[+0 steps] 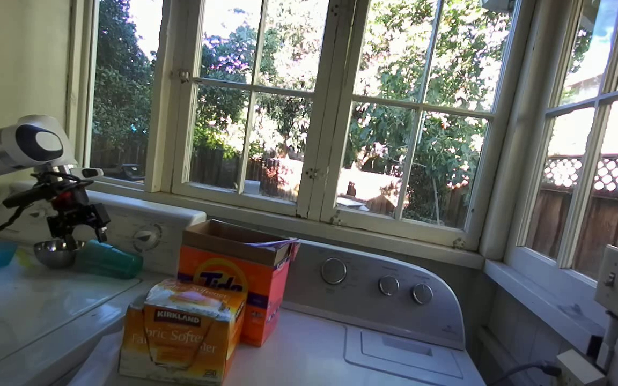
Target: Move the orange box to the top of the right machine then place the green cup upright.
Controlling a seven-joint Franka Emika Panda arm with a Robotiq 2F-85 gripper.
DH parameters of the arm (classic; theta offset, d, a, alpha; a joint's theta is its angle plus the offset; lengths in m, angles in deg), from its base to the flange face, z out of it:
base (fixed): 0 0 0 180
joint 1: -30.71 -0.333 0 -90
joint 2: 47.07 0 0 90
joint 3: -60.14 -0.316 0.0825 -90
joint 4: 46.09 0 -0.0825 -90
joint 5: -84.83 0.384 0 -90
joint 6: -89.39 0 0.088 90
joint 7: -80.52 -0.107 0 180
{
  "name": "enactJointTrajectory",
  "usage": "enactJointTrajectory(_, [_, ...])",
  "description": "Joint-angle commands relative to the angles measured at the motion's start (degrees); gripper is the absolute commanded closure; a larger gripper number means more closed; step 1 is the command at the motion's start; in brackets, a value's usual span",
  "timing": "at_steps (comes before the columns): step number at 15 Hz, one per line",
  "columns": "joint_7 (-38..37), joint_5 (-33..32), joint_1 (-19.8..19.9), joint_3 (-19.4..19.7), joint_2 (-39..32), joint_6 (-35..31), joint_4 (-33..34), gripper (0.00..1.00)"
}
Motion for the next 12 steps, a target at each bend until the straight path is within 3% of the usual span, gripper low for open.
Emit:
enactJointTrajectory(1, [0.8,-3.4,-1.5,3.1,-1.3,0.1,1.0,0.0])
enactJointTrajectory(2, [0.5,-1.6,-0.7,1.7,-0.8,0.5,1.1,0.0])
enactJointTrajectory(12, [1.7,-2.6,-0.7,2.4,-3.2,-5.0,1.0,0.0])
